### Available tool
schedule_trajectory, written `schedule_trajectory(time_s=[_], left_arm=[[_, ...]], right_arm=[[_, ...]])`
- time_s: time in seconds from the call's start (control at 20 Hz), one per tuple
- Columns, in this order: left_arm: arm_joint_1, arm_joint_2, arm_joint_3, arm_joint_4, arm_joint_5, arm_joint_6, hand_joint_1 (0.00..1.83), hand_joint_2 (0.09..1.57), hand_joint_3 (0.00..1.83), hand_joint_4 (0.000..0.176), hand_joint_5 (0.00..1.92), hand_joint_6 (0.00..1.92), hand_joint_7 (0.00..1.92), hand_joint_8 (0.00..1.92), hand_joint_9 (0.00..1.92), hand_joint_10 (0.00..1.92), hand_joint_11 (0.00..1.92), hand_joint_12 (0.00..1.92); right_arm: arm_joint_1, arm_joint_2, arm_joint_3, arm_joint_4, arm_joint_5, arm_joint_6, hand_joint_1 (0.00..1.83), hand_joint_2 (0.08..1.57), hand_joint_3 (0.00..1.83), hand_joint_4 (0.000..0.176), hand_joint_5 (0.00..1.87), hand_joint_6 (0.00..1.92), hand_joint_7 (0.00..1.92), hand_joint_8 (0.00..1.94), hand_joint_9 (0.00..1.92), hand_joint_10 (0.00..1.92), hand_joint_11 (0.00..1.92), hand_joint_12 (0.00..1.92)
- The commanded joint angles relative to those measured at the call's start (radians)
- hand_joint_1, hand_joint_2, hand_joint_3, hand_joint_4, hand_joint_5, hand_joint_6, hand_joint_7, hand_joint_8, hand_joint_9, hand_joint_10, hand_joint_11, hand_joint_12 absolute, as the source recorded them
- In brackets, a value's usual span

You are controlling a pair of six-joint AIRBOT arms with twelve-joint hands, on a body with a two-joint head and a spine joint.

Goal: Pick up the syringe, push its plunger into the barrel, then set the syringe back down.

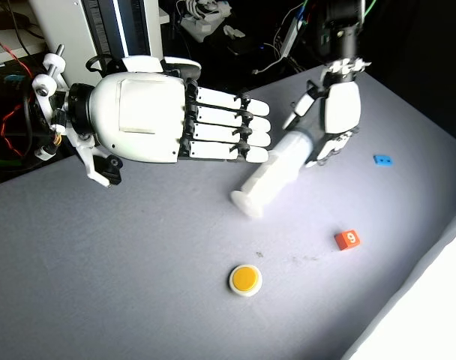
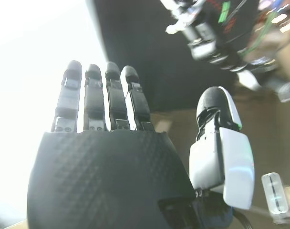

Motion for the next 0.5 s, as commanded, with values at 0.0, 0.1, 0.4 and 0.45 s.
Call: schedule_trajectory(time_s=[0.0,0.1,0.4,0.45], left_arm=[[-0.029,0.014,-0.001,-0.012,-0.079,-0.007,1.37,1.1,0.0,0.0,0.91,1.17,1.11,0.69,0.92,1.19,0.76,1.4],[-0.052,0.03,-0.003,-0.041,-0.079,-0.007,1.38,1.09,0.0,0.0,0.92,1.17,1.14,0.61,0.93,1.16,0.78,1.4],[-0.148,0.058,0.001,-0.122,-0.112,-0.007,1.38,1.09,0.0,0.0,0.94,1.08,1.13,0.67,0.92,1.19,0.75,1.41],[-0.165,0.062,-0.001,-0.131,-0.116,-0.006,1.38,1.08,0.0,0.0,0.95,1.06,1.14,0.67,0.93,1.18,0.75,1.43]], right_arm=[[0.002,0.002,-0.008,0.031,0.131,0.02,0.06,1.15,0.0,0.0,0.12,0.0,0.1,0.0,0.06,0.01,0.0,0.1],[0.003,-0.004,-0.014,0.083,0.136,0.035,0.05,1.15,0.0,0.0,0.12,0.0,0.09,0.0,0.05,0.0,0.0,0.08],[0.034,-0.034,-0.044,0.272,0.178,0.087,0.08,1.14,0.0,0.0,0.17,0.0,0.14,0.0,0.09,0.0,0.0,0.17],[0.046,-0.044,-0.045,0.295,0.189,0.097,0.05,1.14,0.0,0.0,0.12,0.0,0.1,0.0,0.05,0.0,0.0,0.1]])
